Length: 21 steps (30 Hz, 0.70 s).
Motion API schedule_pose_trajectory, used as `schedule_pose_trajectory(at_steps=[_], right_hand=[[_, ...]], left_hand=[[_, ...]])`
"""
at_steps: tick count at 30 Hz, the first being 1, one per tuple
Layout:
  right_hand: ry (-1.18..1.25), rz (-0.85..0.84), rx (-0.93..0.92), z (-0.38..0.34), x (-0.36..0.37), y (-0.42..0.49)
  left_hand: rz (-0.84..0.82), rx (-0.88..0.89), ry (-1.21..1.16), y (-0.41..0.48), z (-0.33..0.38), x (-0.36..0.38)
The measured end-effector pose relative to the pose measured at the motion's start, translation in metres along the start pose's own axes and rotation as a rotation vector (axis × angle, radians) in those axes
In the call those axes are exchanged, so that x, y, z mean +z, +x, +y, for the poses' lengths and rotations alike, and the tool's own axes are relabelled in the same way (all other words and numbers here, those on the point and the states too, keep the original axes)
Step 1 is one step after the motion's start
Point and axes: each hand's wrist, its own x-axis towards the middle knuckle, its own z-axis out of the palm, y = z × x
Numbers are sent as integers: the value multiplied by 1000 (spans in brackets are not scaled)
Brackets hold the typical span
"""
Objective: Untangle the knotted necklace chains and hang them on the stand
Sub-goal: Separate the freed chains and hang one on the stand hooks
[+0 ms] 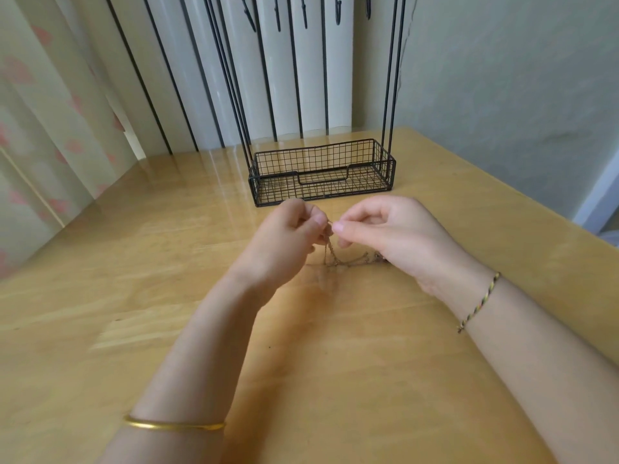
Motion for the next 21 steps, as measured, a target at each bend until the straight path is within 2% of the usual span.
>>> schedule_pose_trajectory(at_steps=[6, 9, 13, 16, 21], right_hand=[[5, 153, -91, -1, -2, 3], [106, 227, -108, -3, -3, 4], [322, 312, -60, -5, -6, 7], [515, 385, 3, -7, -8, 8], [687, 521, 98, -5, -14, 12]], left_hand=[[-73, -7, -171, -3, 5, -3], [-73, 7, -234, -2, 5, -5], [-38, 18, -199, -1, 3, -7], [-1, 31, -104, 0, 0, -8], [107, 117, 306, 4, -4, -10]])
